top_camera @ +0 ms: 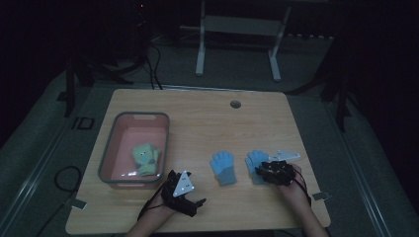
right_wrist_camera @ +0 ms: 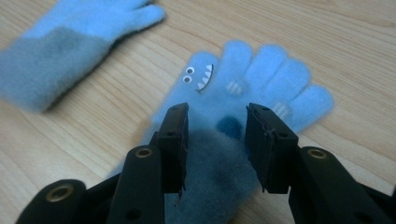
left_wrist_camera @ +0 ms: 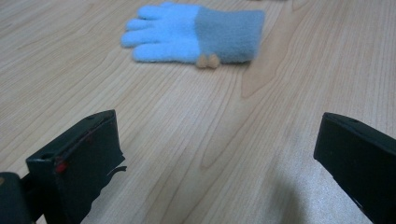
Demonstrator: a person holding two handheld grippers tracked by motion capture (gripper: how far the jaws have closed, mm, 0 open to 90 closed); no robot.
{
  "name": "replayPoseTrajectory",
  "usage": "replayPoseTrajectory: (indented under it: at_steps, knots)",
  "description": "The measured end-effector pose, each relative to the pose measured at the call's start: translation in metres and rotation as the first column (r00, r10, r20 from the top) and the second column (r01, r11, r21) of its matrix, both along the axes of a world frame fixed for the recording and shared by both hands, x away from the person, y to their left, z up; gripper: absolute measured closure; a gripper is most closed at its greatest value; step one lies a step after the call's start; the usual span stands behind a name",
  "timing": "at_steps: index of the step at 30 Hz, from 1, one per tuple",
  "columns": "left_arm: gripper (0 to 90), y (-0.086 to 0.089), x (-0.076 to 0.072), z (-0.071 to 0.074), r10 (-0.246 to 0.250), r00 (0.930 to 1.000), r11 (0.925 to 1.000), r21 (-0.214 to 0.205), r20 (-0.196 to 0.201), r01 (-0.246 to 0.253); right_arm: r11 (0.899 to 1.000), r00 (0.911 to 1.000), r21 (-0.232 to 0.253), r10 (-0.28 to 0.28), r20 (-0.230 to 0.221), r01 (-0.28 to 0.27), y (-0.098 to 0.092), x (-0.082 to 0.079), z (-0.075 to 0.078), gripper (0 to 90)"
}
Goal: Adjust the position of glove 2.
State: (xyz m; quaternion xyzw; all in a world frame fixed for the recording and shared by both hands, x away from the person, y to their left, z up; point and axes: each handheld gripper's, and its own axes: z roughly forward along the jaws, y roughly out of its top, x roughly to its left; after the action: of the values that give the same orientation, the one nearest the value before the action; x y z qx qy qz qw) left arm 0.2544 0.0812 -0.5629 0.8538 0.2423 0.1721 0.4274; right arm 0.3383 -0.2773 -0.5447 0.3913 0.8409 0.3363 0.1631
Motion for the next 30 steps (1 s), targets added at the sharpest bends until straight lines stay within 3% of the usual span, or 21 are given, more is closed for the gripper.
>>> replayPoseTrajectory:
  at_steps: [5,9,15,19,25,30]
  knots:
    - [1.0,0.000,0.000,0.000,-0.002,1.0000,1.0000,0.002,0.001,0.002,1.000,0.9997,-0.015,-0.010,0.023,0.010,0.002,-0.003,-0.004,66.3]
    - [0.9,-0.001,0.000,0.000,-0.004,1.0000,0.9999,0.012,0.002,0.004,0.999,0.9984,-0.022,-0.032,0.047,0.033,0.005,-0.007,-0.007,80.8]
    - [1.0,-0.001,-0.001,0.000,-0.005,1.0000,0.9999,0.010,0.002,0.005,0.997,0.9967,-0.030,-0.067,0.046,0.068,0.009,-0.009,-0.004,86.2]
    - [1.0,0.000,0.000,0.000,-0.005,1.0000,0.9999,0.015,0.002,0.005,0.997,0.9959,-0.001,-0.073,0.054,0.073,0.009,-0.010,0.008,86.5]
    - [1.0,-0.001,-0.001,0.000,-0.007,1.0000,0.9999,0.014,0.002,0.007,0.996,0.9926,0.048,-0.076,0.094,0.072,0.010,-0.010,0.037,86.6]
    - [0.9,-0.001,0.000,0.000,-0.004,1.0000,0.9999,0.015,0.003,0.004,0.996,0.9893,0.069,-0.064,0.131,0.056,0.020,-0.010,0.059,86.6]
